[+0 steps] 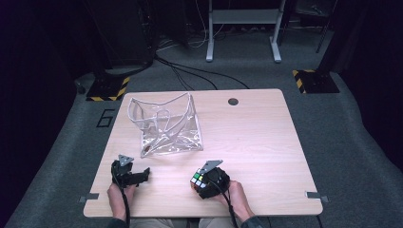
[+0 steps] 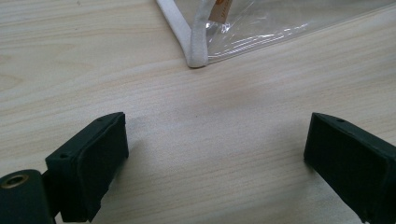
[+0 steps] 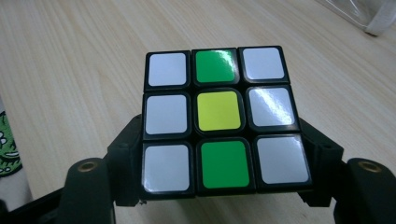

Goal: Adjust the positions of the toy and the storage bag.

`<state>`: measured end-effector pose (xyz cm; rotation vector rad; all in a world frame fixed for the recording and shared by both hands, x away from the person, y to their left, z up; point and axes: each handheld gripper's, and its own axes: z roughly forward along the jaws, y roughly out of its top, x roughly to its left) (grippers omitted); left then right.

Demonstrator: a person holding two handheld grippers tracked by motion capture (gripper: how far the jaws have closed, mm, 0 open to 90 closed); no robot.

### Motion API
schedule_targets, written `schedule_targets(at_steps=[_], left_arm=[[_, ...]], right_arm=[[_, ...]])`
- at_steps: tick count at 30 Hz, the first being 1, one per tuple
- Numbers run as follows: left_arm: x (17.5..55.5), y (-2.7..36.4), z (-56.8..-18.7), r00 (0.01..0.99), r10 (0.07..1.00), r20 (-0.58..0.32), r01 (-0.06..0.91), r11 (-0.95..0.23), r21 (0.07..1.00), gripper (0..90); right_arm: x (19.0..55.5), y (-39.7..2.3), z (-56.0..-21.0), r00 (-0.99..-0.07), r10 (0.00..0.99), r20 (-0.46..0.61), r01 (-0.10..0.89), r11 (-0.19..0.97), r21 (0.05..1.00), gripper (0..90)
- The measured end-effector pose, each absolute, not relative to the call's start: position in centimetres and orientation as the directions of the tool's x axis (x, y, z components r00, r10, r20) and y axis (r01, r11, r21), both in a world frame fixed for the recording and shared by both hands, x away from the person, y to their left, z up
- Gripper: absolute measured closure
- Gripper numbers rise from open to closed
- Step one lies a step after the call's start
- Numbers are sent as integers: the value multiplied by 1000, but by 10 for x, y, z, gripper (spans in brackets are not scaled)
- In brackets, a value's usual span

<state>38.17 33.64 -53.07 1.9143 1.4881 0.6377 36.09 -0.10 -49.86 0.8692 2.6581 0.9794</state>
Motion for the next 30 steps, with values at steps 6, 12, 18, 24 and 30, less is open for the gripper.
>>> schedule_targets(at_steps=[6,12,18,24,30], left_arm=[[382,336,-531,247,969,-1,667,-169,725,62],[382,336,-531,247,969,-1,667,-169,725,62],[382,336,-531,247,969,-1,667,-169,725,62],[382,336,-531,247,969,-1,667,-170,725,62],[382,336,-531,246,969,0,667,-169,725,62]], right_arm=[[359,-3,-497,-802,596,19,465,605,646,329],[359,-15,-491,-774,634,11,477,571,668,330],[361,-28,-485,-750,661,5,486,547,682,330],[365,-46,-481,-710,704,6,513,512,689,330],[370,-61,-480,-675,738,0,537,492,686,330]])
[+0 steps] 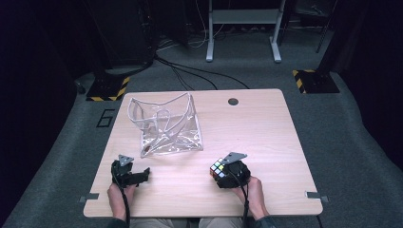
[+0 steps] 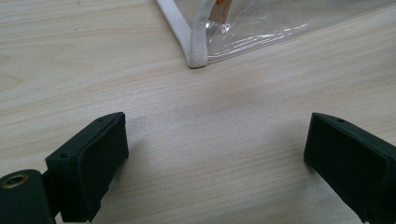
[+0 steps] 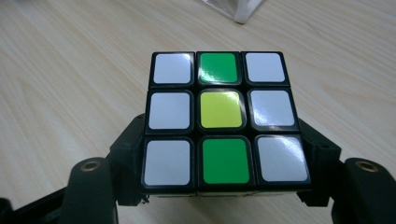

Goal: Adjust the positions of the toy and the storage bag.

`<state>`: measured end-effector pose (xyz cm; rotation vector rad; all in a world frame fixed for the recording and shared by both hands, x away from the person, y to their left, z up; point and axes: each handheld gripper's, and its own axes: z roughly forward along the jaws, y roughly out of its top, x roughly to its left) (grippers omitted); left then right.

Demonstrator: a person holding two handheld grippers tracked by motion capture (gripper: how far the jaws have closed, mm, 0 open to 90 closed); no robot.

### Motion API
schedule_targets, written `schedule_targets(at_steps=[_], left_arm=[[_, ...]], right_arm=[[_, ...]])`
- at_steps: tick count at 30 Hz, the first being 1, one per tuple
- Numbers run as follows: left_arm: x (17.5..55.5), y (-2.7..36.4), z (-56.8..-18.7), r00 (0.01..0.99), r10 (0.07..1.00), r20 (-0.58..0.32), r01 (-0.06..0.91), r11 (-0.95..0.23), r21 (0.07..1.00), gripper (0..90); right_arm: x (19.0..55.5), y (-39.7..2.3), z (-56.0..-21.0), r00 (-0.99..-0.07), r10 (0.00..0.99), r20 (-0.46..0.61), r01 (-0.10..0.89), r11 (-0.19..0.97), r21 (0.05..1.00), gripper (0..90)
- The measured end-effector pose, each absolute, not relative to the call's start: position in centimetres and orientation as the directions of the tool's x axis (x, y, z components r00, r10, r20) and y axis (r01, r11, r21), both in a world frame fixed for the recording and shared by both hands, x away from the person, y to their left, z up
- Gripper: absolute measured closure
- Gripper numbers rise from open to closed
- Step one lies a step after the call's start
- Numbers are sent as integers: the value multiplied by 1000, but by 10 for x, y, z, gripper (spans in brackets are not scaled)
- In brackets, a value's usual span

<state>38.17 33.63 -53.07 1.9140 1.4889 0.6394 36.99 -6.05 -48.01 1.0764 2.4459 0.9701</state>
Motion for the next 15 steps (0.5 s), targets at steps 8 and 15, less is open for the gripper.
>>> schedule_targets(at_steps=[8,15], left_arm=[[382,336,-531,247,969,-1,667,-169,725,62],[382,336,-531,247,969,-1,667,-169,725,62]], right_arm=[[378,-84,-482,-623,782,-4,570,458,682,330],[386,-99,-487,-582,813,5,602,427,675,329]])
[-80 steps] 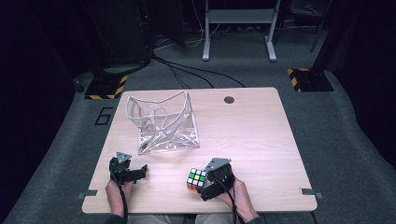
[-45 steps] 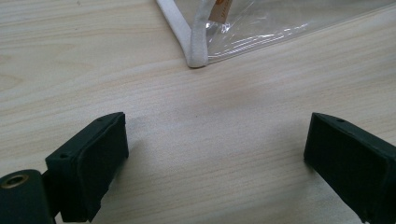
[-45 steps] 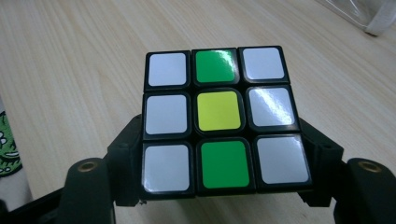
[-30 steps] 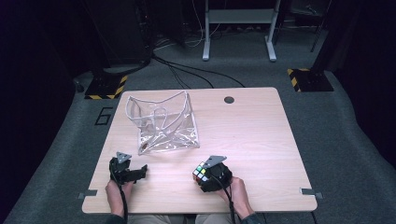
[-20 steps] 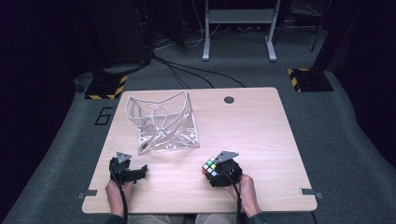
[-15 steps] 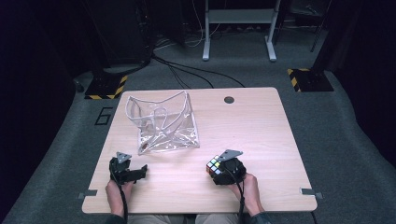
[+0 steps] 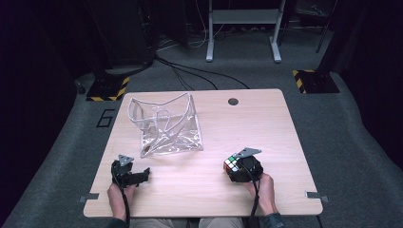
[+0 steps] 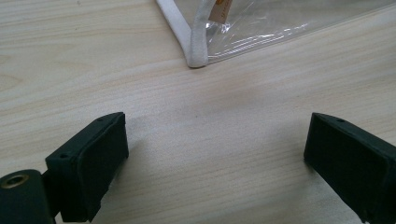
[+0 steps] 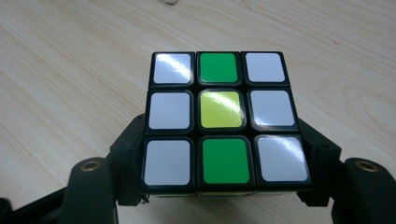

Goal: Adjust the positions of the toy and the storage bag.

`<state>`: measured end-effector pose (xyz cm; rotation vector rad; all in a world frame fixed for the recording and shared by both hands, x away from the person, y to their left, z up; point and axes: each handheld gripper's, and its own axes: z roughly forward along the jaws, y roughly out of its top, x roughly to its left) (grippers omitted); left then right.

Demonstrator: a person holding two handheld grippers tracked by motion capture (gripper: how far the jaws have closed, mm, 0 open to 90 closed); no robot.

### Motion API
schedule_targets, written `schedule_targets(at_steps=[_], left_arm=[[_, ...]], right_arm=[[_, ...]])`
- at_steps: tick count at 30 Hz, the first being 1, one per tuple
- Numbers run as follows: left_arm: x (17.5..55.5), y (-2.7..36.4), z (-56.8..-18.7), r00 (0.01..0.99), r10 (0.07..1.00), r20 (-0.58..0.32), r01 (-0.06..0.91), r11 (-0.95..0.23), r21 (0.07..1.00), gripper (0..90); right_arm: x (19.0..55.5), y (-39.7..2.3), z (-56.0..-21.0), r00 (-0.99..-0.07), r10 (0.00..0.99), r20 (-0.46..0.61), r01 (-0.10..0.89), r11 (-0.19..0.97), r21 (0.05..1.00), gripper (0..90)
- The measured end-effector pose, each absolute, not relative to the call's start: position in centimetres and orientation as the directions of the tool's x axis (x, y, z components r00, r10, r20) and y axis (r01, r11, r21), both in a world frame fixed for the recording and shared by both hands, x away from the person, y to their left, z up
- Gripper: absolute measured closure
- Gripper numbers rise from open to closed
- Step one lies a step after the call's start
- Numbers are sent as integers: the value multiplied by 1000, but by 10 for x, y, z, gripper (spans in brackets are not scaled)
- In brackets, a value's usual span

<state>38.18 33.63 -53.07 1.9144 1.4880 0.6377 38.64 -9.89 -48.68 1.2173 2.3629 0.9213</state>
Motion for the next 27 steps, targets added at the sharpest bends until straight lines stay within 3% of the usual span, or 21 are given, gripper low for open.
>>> schedule_targets(at_steps=[11,13,14,27], left_arm=[[382,336,-531,246,969,0,667,-169,726,62],[382,336,-531,246,969,0,667,-169,726,63],[382,336,-531,246,969,0,667,-169,725,62],[383,336,-531,233,972,-7,671,-156,725,62]], right_arm=[[393,-106,-492,-563,827,-1,616,420,666,327],[390,-110,-490,-550,835,23,593,371,715,171],[390,-111,-488,-545,838,39,603,359,712,143],[393,-116,-474,-548,834,65,622,355,698,62]])
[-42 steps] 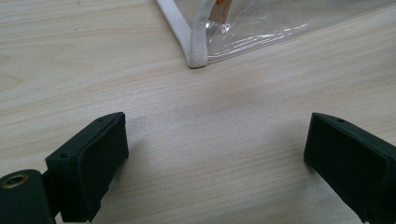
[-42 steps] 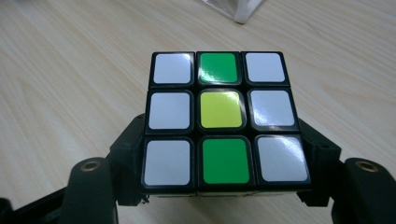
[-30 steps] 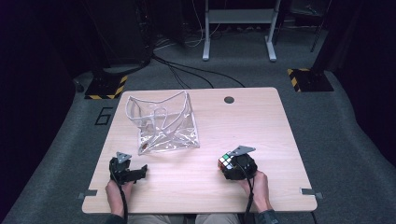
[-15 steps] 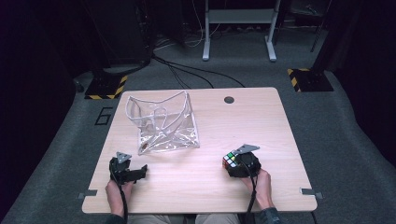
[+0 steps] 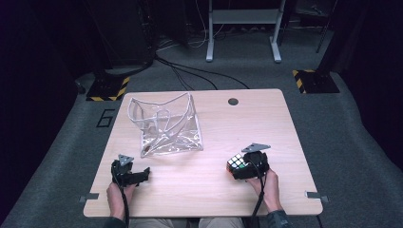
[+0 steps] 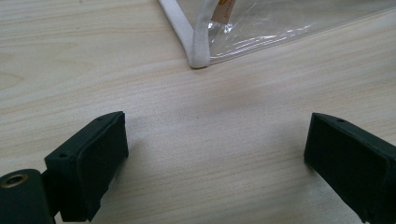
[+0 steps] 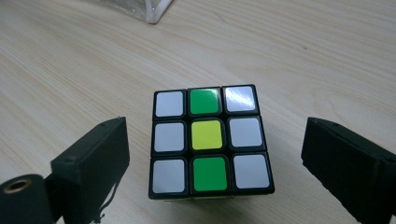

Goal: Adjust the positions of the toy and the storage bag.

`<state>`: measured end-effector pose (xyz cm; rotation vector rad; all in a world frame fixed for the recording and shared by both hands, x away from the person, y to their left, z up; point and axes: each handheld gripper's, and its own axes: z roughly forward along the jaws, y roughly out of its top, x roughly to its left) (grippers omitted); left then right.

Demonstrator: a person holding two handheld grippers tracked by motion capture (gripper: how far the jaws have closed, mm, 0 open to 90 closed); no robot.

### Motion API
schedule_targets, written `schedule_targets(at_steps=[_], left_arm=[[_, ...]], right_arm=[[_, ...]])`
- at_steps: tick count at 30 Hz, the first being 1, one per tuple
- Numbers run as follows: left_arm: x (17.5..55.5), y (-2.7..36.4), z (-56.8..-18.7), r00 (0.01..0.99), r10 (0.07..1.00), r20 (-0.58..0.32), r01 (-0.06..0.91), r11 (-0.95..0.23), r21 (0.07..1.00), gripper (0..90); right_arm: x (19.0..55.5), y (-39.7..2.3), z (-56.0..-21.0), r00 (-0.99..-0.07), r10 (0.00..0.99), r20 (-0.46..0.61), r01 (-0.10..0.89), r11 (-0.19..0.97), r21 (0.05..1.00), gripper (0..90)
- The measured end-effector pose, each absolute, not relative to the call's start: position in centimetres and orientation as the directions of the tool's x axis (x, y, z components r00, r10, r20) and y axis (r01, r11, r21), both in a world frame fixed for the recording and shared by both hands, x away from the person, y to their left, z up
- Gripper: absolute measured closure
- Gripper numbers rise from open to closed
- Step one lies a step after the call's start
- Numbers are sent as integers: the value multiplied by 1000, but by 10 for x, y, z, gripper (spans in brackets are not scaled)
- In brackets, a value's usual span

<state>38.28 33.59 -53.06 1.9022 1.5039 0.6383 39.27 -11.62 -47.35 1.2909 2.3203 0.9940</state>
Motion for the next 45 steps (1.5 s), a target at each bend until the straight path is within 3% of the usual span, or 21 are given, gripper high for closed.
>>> schedule_targets(at_steps=[10,25,33,45], left_arm=[[388,340,-525,221,975,-32,705,-137,696,67],[401,351,-492,269,956,-116,728,-123,674,58],[411,353,-471,284,949,-136,725,-120,679,56],[429,364,-445,287,944,-165,736,-107,668,62]], right_arm=[[396,-111,-454,-575,816,49,592,375,714,0],[412,-95,-437,-611,792,7,561,427,709,0],[429,-83,-421,-611,787,88,606,392,692,0],[450,-53,-414,-627,776,75,630,447,635,8]])
